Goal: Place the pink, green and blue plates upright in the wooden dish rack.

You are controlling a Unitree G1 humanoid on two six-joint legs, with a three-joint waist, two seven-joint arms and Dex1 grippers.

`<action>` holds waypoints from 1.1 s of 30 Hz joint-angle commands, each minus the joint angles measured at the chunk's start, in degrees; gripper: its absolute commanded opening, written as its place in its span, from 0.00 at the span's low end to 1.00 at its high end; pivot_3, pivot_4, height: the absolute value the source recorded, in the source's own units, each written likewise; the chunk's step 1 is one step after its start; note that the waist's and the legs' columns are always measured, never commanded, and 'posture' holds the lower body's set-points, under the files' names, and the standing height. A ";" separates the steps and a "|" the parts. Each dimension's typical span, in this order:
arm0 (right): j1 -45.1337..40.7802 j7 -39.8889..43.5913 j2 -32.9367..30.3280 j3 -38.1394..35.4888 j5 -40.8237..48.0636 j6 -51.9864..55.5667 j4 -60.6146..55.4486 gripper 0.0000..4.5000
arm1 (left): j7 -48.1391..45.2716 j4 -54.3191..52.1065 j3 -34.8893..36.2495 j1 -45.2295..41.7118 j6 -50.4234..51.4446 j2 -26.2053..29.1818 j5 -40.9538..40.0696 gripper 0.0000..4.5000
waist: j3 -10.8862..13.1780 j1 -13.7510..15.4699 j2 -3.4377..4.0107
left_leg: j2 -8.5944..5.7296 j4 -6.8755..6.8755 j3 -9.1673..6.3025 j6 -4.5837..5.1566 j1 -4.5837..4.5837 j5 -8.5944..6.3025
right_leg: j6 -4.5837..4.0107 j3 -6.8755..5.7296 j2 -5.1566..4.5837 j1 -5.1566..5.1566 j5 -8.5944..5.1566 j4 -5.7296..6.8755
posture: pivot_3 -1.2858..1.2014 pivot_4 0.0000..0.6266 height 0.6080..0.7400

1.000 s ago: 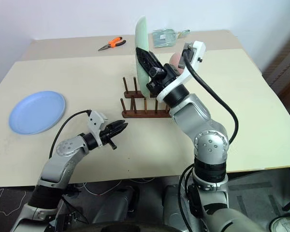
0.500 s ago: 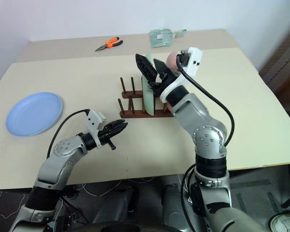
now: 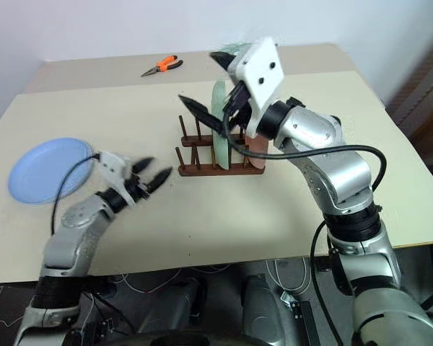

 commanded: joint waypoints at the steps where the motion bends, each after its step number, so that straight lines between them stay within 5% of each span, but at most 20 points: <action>1: -1.16 4.90 -0.08 5.24 -8.89 -7.31 2.11 1.00 | 18.48 2.26 13.65 -3.82 -1.83 0.16 3.38 1.00 | -0.04 -0.17 -0.21 | 0.02 -0.01 -0.02 -0.01 0.00 0.00 | 0.01 -0.01 0.02 -0.01 0.01 0.01 | 0.52 0.24 0.99; 6: -0.15 7.18 3.39 6.64 -12.58 -11.61 5.59 1.00 | 36.40 2.38 25.83 -5.97 6.85 -0.19 4.69 1.00 | -0.03 0.17 -0.26 | -0.04 0.01 0.02 -0.10 0.00 -0.05 | 0.19 -0.02 -0.04 -0.01 0.12 -0.05 | 0.52 0.24 0.99; 15: 1.84 9.99 6.98 6.04 -14.45 -13.45 5.87 1.00 | 41.39 -1.81 36.12 -5.75 20.06 -5.51 -9.77 1.00 | -0.10 0.27 -0.67 | -0.06 0.11 -0.07 -0.12 0.00 -0.06 | 0.20 -0.11 -0.04 0.08 0.16 -0.04 | 0.52 0.24 0.99; 18: 2.88 9.99 7.68 5.73 -14.99 -13.32 5.39 1.00 | 43.72 -1.54 39.88 -6.00 20.89 -8.11 -15.32 0.82 | -0.09 0.03 -0.69 | -0.03 0.10 -0.07 -0.14 0.01 -0.05 | 0.19 -0.11 -0.01 0.05 0.17 0.00 | 0.52 0.24 0.99; 25: 3.78 10.03 7.57 4.14 -14.69 -9.25 5.12 1.00 | 44.65 -0.26 39.77 -7.33 20.14 -7.60 -20.75 0.03 | -0.09 0.14 -0.73 | 0.00 0.12 -0.06 -0.20 0.03 -0.04 | 0.15 -0.09 0.02 0.05 0.19 0.02 | 0.52 0.24 0.99; 33: 1.73 9.81 8.22 7.84 -23.25 -16.30 7.97 1.00 | 27.26 -11.33 18.19 -9.26 12.26 -1.61 -14.52 0.03 | -0.02 0.16 -0.91 | -0.03 0.10 -0.01 -0.22 0.01 -0.03 | 0.12 -0.07 0.01 0.08 0.21 -0.07 | 0.52 0.24 0.99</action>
